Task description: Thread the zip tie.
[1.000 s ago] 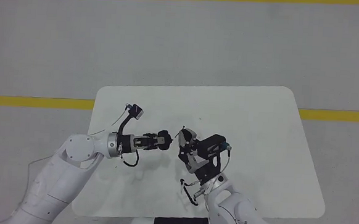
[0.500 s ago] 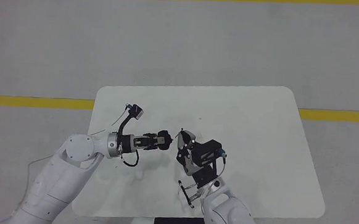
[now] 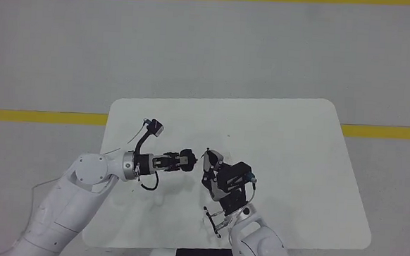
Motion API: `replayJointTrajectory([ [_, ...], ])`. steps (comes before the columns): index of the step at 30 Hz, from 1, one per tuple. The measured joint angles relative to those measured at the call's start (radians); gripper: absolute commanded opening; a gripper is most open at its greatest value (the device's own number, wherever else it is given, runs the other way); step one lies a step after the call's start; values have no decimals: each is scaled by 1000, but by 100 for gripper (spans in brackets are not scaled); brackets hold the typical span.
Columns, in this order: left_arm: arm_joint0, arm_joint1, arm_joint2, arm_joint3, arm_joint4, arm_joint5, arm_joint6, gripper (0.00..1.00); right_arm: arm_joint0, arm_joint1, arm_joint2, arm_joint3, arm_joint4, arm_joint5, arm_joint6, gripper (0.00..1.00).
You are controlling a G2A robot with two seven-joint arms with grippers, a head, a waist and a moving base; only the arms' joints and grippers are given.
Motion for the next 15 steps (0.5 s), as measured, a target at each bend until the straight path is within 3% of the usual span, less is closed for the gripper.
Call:
replayJointTrajectory([
  [15, -6, -1, 29, 4, 7, 6, 70, 0, 8, -3, -5, 12, -23, 16, 1, 0],
])
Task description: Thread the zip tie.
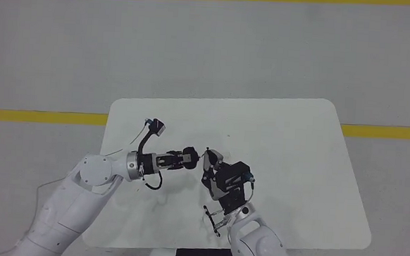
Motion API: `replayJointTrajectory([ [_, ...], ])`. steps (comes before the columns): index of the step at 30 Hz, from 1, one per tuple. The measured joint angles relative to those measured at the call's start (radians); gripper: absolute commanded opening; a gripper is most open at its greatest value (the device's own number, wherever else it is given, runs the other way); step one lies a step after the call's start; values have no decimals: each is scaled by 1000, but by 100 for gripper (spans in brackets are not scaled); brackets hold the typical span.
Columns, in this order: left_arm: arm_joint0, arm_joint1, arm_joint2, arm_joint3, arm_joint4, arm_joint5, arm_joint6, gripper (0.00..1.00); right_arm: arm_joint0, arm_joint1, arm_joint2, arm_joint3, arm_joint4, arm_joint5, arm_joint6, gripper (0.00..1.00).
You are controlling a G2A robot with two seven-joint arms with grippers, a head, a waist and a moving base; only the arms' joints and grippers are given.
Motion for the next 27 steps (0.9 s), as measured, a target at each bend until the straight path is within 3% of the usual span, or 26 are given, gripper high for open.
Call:
replayJointTrajectory([
  [27, 0, 0, 0, -1, 0, 2, 1, 0, 13, -7, -11, 17, 3, 0, 4, 0],
])
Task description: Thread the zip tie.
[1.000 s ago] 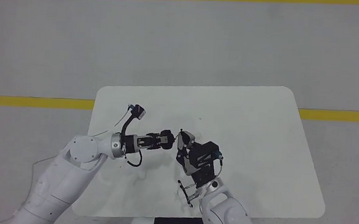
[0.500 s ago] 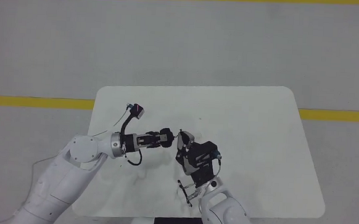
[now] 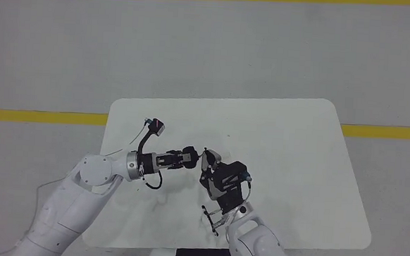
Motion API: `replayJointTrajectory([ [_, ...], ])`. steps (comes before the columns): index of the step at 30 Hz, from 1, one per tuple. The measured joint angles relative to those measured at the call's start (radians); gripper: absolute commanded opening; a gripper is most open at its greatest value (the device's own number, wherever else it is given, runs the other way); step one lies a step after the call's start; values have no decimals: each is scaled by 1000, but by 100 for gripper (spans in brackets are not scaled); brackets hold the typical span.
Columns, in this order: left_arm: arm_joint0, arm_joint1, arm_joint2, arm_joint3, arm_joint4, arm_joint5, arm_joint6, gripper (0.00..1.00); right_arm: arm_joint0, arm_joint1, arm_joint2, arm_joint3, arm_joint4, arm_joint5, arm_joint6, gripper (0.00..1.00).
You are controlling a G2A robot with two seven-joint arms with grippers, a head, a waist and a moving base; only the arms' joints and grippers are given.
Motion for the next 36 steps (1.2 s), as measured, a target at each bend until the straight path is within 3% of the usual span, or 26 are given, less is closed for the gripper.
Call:
replayJointTrajectory([
  [36, 0, 0, 0, 0, 0, 0, 0, 0, 10, -6, -7, 12, -15, -7, 29, 0],
])
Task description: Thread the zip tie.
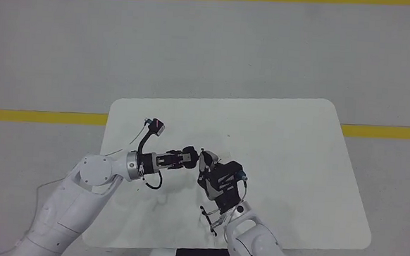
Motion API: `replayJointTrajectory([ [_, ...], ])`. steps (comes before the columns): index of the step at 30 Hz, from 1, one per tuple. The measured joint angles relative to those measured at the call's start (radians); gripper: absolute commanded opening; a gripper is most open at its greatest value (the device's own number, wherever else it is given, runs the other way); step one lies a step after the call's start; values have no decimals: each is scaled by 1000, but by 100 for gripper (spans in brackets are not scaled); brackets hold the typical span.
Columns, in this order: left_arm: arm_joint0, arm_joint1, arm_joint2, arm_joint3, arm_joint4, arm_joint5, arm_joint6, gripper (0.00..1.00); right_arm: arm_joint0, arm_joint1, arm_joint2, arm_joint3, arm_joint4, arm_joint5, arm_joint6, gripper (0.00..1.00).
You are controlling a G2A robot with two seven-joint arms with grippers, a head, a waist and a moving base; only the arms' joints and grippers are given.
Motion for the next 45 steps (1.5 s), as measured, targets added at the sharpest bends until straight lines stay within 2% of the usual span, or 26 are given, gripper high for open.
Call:
replayJointTrajectory([
  [45, 0, 0, 0, 0, 0, 0, 0, 0, -4, -7, 5, 6, 0, 17, -5, 0],
])
